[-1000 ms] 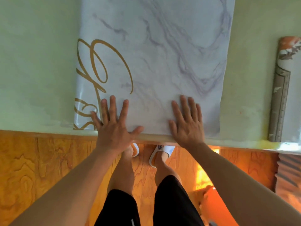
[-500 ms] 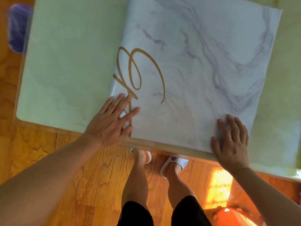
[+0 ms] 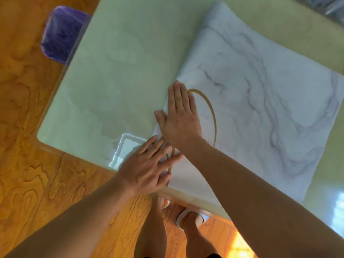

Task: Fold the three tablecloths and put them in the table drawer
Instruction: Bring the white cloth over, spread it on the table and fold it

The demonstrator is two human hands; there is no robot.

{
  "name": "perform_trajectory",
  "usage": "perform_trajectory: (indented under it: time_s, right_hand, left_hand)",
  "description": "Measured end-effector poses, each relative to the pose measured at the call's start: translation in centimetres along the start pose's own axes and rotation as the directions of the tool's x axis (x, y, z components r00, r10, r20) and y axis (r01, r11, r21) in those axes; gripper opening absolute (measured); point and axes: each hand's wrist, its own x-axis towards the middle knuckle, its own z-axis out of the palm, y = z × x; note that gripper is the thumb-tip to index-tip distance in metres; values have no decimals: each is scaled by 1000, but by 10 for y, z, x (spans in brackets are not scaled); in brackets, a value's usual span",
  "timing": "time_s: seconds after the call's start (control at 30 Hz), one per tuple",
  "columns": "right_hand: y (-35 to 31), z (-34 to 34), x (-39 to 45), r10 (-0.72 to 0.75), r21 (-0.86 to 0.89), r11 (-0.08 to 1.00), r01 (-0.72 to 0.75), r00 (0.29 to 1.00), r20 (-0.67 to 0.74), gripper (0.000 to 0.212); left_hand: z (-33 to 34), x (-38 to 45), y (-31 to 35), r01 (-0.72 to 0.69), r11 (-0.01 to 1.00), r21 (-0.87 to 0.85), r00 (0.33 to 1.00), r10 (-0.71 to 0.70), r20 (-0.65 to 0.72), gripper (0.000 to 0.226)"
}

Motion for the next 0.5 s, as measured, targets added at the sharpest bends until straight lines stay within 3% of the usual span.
perform_trajectory:
  time_s: [0.5]
  right_hand:
    - [58,-59,166,115,-41,992,-119,988,-105,85]
  left_hand:
    - [7,3,-8,-10,999,-31,1000,10,4,71]
